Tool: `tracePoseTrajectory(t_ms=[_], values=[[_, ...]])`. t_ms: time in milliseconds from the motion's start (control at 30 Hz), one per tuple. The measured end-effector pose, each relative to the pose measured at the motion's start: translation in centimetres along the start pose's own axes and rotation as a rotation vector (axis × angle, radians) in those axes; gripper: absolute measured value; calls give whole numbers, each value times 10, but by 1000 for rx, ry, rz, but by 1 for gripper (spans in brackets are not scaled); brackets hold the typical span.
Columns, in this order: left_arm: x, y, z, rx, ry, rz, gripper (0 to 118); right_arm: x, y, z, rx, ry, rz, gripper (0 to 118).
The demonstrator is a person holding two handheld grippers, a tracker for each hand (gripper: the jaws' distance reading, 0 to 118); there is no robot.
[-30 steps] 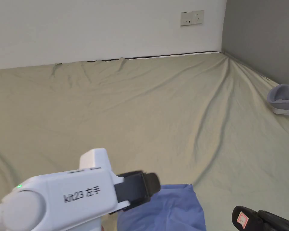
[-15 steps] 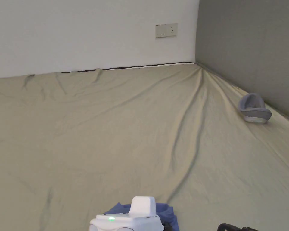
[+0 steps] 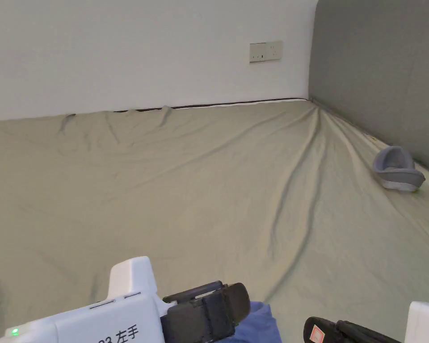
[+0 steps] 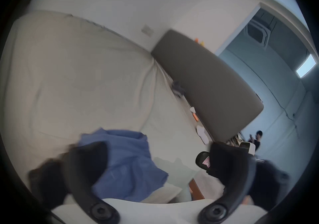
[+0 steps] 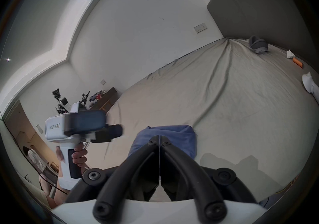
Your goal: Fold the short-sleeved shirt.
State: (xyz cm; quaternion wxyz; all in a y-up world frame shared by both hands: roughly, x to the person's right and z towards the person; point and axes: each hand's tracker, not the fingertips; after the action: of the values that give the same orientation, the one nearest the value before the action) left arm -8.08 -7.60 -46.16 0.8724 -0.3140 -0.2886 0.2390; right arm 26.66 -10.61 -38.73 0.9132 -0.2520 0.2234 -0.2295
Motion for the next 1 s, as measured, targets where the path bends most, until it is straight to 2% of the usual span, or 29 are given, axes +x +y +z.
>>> tracePoseTrajectory(t_ms=[67, 133, 167, 200, 267, 300, 367, 400, 500, 600, 733, 767, 800, 833, 867, 900, 933, 967, 1000], values=[[0, -7, 20, 71, 50, -29, 117, -3, 4, -5, 4, 13, 20, 0], [-4, -11, 30, 4, 126, -86, 116, -4, 6, -9, 6, 22, 27, 0], [-6, -11, 33, -82, 130, -75, 109, -5, 7, -11, 3, 29, 26, 0], [-9, -14, 34, -141, 102, -48, 93, -5, 8, -13, -2, 38, 29, 0], [-19, -22, 41, -116, 62, 65, 6, -6, 11, -18, -10, 52, 43, 0], [-23, -22, 43, -104, 63, 100, 0, -6, 12, -21, -13, 60, 47, 0], [-31, -28, 46, -111, 101, 150, 0, -2, 17, -32, -34, 109, 32, 0], [-31, -30, 47, -109, 116, 129, 0, 2, 19, -39, -48, 152, 17, 0], [-35, -28, 51, -95, 135, 112, 0, 23, 24, -71, -123, 275, -79, 0], [-40, -24, 51, -83, 120, 141, 0, 46, 15, -110, -236, 311, -191, 0], [-46, -21, 42, -97, 130, 144, 0, 78, -19, -159, -453, 244, -260, 0], [-50, -20, 38, -103, 130, 147, 0, 84, -30, -171, -529, 154, -226, 0], [-53, -20, 35, -109, 127, 160, 0, 87, -39, -178, -549, 163, -230, 0], [-56, -18, 28, -117, 122, 180, 4, 97, -33, -172, -468, 309, -422, 0], [-59, -17, 24, -127, 131, 204, 18, 102, -28, -166, -450, 301, -440, 0], [-61, -16, 20, -137, 156, 217, 44, 99, -27, -167, -478, 251, -332, 0], [-63, -16, 13, -151, 196, 212, 89, 98, -27, -169, -493, 263, -330, 0], [-65, -15, 5, -166, 258, 187, 117, 97, -27, -170, -484, 270, -340, 0], [-67, -17, -3, -173, 294, 179, 117, 94, -26, -168, -488, 267, -331, 0]])
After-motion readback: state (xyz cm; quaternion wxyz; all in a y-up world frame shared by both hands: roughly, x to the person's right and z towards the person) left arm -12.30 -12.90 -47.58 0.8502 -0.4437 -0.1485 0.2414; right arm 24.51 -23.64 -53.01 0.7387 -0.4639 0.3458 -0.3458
